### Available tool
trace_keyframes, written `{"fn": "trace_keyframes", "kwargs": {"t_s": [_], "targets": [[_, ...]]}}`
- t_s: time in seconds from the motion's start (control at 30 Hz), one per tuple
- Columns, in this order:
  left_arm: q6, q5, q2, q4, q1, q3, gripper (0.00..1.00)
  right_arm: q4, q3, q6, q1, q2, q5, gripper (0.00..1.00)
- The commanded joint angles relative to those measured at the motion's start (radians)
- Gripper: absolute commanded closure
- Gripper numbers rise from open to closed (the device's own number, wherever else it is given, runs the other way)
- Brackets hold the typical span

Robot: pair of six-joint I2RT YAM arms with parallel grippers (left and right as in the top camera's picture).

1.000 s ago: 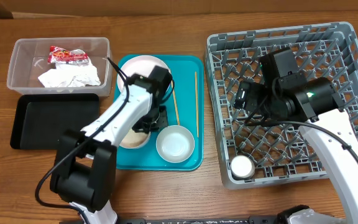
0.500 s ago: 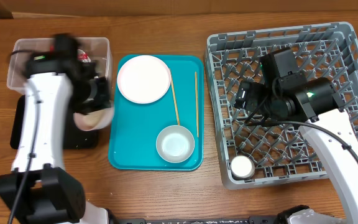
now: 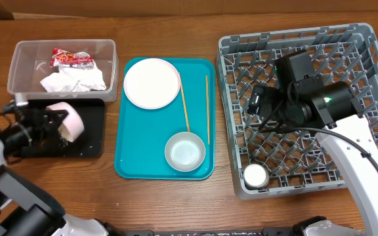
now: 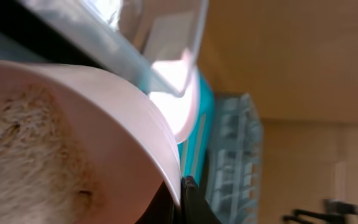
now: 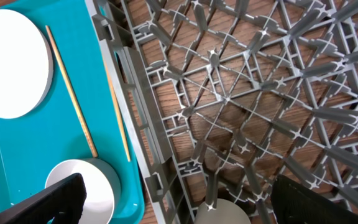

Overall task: Sort waste into correct bins and load items into the dishwasher
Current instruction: 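Tip the pink bowl over the black tray to dump the rice, then carry the empty pink bowl back to the teal tray with the left gripper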

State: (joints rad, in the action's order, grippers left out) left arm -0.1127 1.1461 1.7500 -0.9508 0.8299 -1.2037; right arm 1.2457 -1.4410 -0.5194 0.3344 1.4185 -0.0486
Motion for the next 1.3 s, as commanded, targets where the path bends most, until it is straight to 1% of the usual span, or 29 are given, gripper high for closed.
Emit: {"fn": "trace_keyframes", "kwargs": {"t_s": [0.0,0.07,0.13,0.2,0.23,0.27,0.37,0.47,0.6,0.73,0.83,0.87,0.97,1.1,1.2,1.27], "targets": [[-0.028,0.3,0.02,0.024,0.052,0.01,0.96,-0.008,-0.02,0.004,-0.003,-0.01,0.001,0.03],[0.008,0.368,0.029,0.042,0.072,0.01,0.96,-0.008,-0.02,0.004,-0.003,-0.01,0.001,0.03],[0.112,0.41,0.03,0.047,0.082,0.01,0.96,-0.008,-0.02,0.004,-0.003,-0.01,0.001,0.03],[0.156,0.435,0.03,0.047,0.081,0.01,0.96,-0.008,-0.02,0.004,-0.003,-0.01,0.002,0.03],[0.21,0.435,0.03,0.048,0.082,0.01,0.96,-0.008,-0.02,0.004,-0.003,-0.01,0.002,0.03],[0.235,0.435,0.03,0.048,0.082,0.01,0.96,-0.008,-0.02,0.004,-0.003,-0.01,0.001,0.03],[0.275,0.432,0.03,0.072,0.082,0.01,0.96,-0.008,-0.02,0.004,-0.003,-0.01,0.001,0.03],[0.342,0.415,0.03,0.123,0.081,0.01,0.96,-0.007,-0.02,0.004,-0.003,-0.01,0.001,0.03],[0.402,0.415,0.03,0.147,0.081,0.01,0.96,-0.007,-0.02,0.004,-0.003,-0.01,0.001,0.03],[0.393,0.415,0.028,0.088,0.075,0.01,0.96,-0.007,-0.02,0.004,-0.003,-0.01,0.002,0.03],[0.379,0.332,0.028,0.104,0.074,0.01,0.96,-0.007,-0.02,0.004,-0.003,-0.01,0.002,0.03],[0.378,0.328,0.028,0.102,0.074,0.01,0.96,-0.006,-0.02,0.004,-0.003,-0.01,0.002,0.03],[0.378,0.335,0.027,0.102,0.073,0.01,0.96,-0.002,-0.02,0.004,-0.003,-0.01,0.002,0.03],[0.348,0.373,0.013,0.102,0.056,0.005,0.96,-0.001,-0.02,0.004,-0.003,-0.01,0.001,0.03],[0.336,0.363,-0.03,0.105,0.03,-0.025,0.96,-0.003,-0.02,0.004,-0.003,-0.01,0.002,0.03],[0.337,0.33,-0.057,0.13,0.026,-0.051,0.96,-0.002,-0.02,0.004,-0.003,-0.01,0.002,0.03]]}}
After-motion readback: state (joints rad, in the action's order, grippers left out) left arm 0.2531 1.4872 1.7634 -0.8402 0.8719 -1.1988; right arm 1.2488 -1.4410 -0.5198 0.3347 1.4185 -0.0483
